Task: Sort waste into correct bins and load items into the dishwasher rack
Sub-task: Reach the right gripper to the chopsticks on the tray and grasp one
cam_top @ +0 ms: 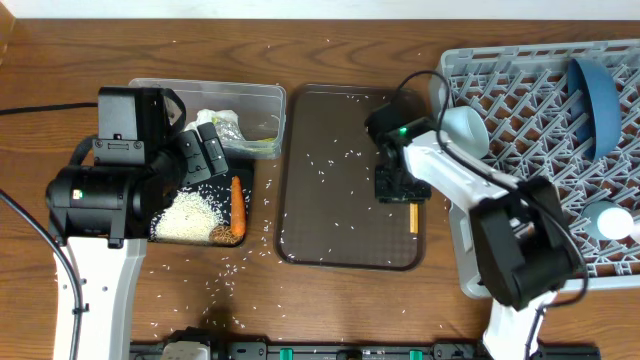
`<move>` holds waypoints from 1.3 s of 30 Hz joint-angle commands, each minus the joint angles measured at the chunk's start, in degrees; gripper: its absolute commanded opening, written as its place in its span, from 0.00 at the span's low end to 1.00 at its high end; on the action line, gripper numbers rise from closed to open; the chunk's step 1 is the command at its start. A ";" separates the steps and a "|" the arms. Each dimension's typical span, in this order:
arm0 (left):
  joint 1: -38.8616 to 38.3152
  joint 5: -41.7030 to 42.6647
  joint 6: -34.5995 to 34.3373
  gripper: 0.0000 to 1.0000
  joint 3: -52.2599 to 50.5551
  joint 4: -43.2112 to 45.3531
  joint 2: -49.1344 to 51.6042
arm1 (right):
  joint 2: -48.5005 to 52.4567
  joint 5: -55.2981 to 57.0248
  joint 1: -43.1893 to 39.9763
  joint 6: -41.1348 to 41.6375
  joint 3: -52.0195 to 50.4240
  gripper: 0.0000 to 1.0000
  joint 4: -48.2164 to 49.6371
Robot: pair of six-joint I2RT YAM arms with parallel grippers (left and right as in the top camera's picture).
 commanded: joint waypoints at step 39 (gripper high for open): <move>0.24 -1.09 1.01 0.98 0.15 -0.15 0.04 | 0.44 -2.21 -1.20 -4.90 -2.49 0.41 2.82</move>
